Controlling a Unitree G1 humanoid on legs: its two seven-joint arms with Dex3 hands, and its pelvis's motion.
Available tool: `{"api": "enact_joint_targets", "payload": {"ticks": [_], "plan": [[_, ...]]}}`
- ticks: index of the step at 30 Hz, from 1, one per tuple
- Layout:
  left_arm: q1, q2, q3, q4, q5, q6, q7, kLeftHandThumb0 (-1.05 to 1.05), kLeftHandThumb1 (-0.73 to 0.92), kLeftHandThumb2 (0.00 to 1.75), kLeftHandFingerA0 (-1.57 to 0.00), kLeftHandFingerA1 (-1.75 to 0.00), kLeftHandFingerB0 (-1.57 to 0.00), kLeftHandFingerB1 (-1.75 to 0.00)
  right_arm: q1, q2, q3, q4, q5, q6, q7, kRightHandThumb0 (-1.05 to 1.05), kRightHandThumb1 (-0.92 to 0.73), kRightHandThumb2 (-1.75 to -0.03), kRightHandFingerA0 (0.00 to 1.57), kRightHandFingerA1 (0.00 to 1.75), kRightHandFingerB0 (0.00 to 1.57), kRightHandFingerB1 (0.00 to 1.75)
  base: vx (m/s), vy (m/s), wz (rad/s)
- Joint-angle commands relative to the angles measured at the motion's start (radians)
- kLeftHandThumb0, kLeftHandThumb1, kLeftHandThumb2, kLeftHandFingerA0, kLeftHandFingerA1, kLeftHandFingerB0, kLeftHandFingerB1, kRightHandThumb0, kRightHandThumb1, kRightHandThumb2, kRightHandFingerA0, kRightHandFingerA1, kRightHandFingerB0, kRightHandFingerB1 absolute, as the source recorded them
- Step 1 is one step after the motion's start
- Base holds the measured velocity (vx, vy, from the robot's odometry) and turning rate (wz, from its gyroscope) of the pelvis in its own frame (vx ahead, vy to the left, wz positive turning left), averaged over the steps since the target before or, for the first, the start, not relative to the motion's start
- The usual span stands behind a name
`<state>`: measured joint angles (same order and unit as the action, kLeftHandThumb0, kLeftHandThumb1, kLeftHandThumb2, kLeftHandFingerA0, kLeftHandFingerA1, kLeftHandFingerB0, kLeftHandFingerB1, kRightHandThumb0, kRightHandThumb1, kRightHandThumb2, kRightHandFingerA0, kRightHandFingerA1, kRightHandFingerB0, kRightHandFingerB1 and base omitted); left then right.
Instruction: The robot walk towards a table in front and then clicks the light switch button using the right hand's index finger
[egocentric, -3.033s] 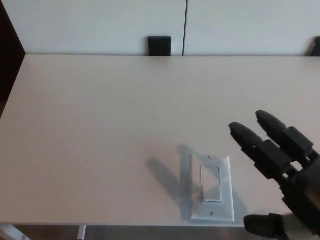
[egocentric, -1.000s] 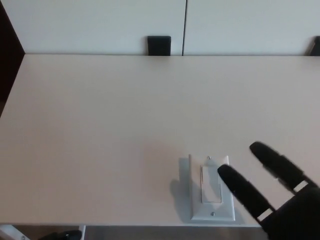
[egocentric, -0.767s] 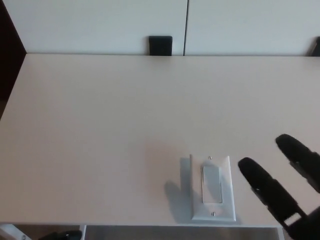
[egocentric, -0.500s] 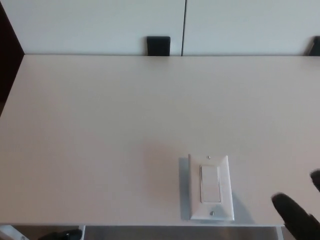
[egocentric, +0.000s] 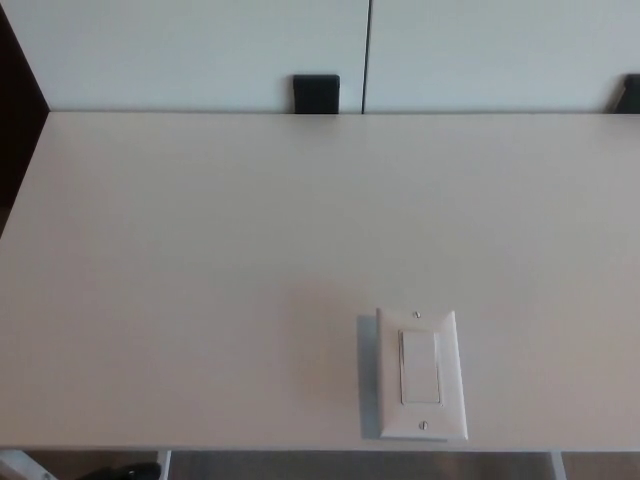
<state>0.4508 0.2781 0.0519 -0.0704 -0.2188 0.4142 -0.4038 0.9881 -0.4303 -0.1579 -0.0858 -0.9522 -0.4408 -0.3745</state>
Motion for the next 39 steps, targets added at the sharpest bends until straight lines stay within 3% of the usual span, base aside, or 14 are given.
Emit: {"api": "enact_joint_targets", "payload": {"ticks": [1,7,9,11,14,15,16,18,19,21,22,23,26,39], "plan": [[-0.007,0.016,0.010,0.015,0.000,0.012,-0.005,-0.25,0.77,0.69,-0.27,-0.46,-0.19,-0.39,-0.192,0.028,0.020,0.254,0.232,0.038,0.108,-0.94,-0.71,-1.06,0.00,0.15,0.07,0.12,0.00,0.000,0.00],[-0.015,0.018,0.005,0.017,0.004,0.017,-0.003,-0.25,0.77,0.69,-0.27,-0.46,-0.18,-0.39,-0.300,0.032,-0.007,0.398,0.379,0.028,0.196,-0.91,-0.68,-1.07,0.03,0.18,0.09,0.18,0.00,0.000,0.00],[-0.006,0.017,0.010,0.011,-0.001,0.022,-0.003,-0.27,0.73,0.68,-0.27,-0.46,-0.18,-0.39,-0.352,0.044,-0.033,0.450,0.525,0.049,0.322,-0.92,-0.66,-1.04,0.02,0.16,0.10,0.20,0.00,0.000,0.00],[-0.003,0.018,0.007,0.008,0.003,0.014,-0.004,-0.26,0.74,0.68,-0.27,-0.46,-0.18,-0.39,-0.380,0.048,-0.044,0.472,0.585,0.054,0.374,-0.91,-0.66,-1.05,0.03,0.21,0.09,0.23,0.00,0.000,0.00],[-0.005,0.020,0.008,0.013,0.003,0.014,-0.006,-0.27,0.75,0.68,-0.27,-0.46,-0.18,-0.39,-0.451,0.068,-0.069,0.546,0.710,0.078,0.500,-0.87,-0.63,-1.05,0.01,0.43,0.10,0.26,0.00,0.000,0.00],[-0.005,0.020,0.009,0.013,0.003,0.014,-0.005,-0.27,0.73,0.68,-0.27,-0.46,-0.18,-0.39,-0.471,0.077,-0.075,0.572,0.739,0.070,0.526,-0.87,-0.79,-0.65,0.07,0.51,0.11,0.26,0.00,0.000,0.00],[-0.005,0.019,0.011,0.015,0.001,0.013,-0.006,-0.27,0.73,0.68,-0.27,-0.46,-0.18,-0.39,-0.483,0.082,-0.076,0.586,0.747,0.068,0.538,-0.87,-0.61,-1.04,0.03,0.54,0.01,0.33,0.00,0.000,0.00],[-0.006,0.015,0.011,0.023,0.005,0.001,-0.001,-0.27,0.74,0.69,-0.28,-0.47,-0.19,-0.40,-0.497,0.093,-0.071,0.602,0.764,0.057,0.564,-0.94,-0.64,-1.03,0.02,0.54,0.03,0.37,0.00,0.000,0.00],[-0.007,0.016,0.012,0.027,0.007,-0.005,-0.001,-0.27,0.75,0.69,-0.27,-0.47,-0.20,-0.40,-0.497,0.095,-0.067,0.597,0.767,0.060,0.571,-0.92,-0.63,-1.02,0.01,0.54,0.10,0.39,0.00,0.000,0.00],[-0.020,0.021,0.023,0.041,0.006,-0.012,-0.001,-0.26,0.77,0.69,-0.26,-0.46,-0.18,-0.39,-0.519,0.100,-0.061,0.622,0.768,0.055,0.584,-0.86,-0.59,-0.99,0.03,0.52,0.08,0.34,0.00,0.000,0.00],[-0.024,0.022,0.029,0.041,0.005,-0.011,0.002,-0.27,0.76,0.69,-0.27,-0.47,-0.18,-0.39,-0.530,0.099,-0.064,0.642,0.778,0.044,0.598,-0.86,-0.75,-0.64,0.03,0.51,0.12,0.27,0.00,0.000,0.00],[-0.029,0.025,0.031,0.046,0.008,-0.012,0.005,-0.28,0.75,0.69,-0.27,-0.47,-0.18,-0.40,-0.526,0.100,-0.065,0.628,0.792,0.058,0.617,-0.96,-0.63,-1.02,0.02,0.44,0.12,0.26,0.00,0.000,0.00],[-0.044,0.025,0.040,0.063,0.010,-0.011,0.013,-0.26,0.75,0.68,-0.27,-0.46,-0.19,-0.39,-0.501,0.098,-0.069,0.548,0.836,0.146,0.683,-0.90,-0.61,-1.01,0.03,0.37,0.08,0.22,0.00,0.000,0.00],[-0.046,0.032,0.050,0.065,0.014,-0.023,0.009,-0.25,0.77,0.69,-0.27,-0.46,-0.19,-0.39,-0.440,0.102,-0.049,0.475,0.875,0.198,0.740,-0.83,-0.60,-1.02,0.01,0.43,0.07,0.23,0.00,0.000,0.00]]}}
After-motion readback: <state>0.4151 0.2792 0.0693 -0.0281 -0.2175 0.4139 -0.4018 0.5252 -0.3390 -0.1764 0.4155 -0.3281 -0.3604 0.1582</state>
